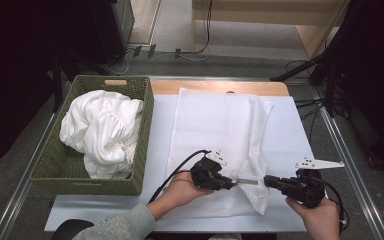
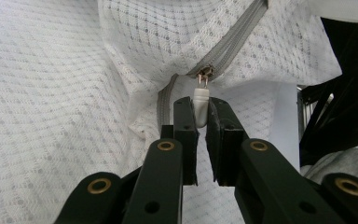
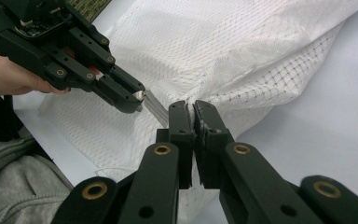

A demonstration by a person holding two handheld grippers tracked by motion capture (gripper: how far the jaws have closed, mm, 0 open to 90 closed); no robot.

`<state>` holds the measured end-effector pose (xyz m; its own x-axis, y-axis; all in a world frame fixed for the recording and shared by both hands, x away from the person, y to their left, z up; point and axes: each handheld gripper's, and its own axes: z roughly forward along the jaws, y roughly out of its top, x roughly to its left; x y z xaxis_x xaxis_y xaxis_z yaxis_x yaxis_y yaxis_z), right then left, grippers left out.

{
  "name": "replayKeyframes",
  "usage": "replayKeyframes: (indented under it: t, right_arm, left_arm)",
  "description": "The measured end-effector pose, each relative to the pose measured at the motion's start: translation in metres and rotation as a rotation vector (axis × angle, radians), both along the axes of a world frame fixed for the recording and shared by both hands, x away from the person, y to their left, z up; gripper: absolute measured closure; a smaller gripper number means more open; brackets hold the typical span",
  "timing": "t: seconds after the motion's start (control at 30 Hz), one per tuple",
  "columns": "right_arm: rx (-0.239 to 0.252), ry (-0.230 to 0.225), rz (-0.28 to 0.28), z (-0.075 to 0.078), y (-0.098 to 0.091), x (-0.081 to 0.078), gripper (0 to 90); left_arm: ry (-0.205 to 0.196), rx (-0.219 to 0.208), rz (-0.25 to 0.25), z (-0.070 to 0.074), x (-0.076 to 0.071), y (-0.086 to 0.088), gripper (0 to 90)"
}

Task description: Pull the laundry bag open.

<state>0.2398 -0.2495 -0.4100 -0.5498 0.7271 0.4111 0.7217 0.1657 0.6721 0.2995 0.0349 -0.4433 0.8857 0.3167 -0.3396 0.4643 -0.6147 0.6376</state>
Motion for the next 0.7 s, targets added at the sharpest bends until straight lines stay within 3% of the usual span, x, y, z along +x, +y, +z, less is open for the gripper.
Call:
replayKeyframes:
  t: [0.2,0.3,0.7]
  right_arm:
    - [-0.001,0.02,-0.003,-0.0017,0.0042,0.0008,88.1]
    - [-0.028,0.003,-0.005,-0.0013,0.0057,0.0009,88.3]
    - [-0.043,0.002,-0.032,0.0001,0.0027,0.0009,88.6]
  left_arm:
    - [0.006,0.013,0.007,-0.0012,0.0,-0.0003,83.7]
    - [0.004,0.007,0.009,0.0003,-0.0006,0.0003,83.7]
    - [0.009,-0.005,0.003,0.0005,0.0,0.0015,83.9]
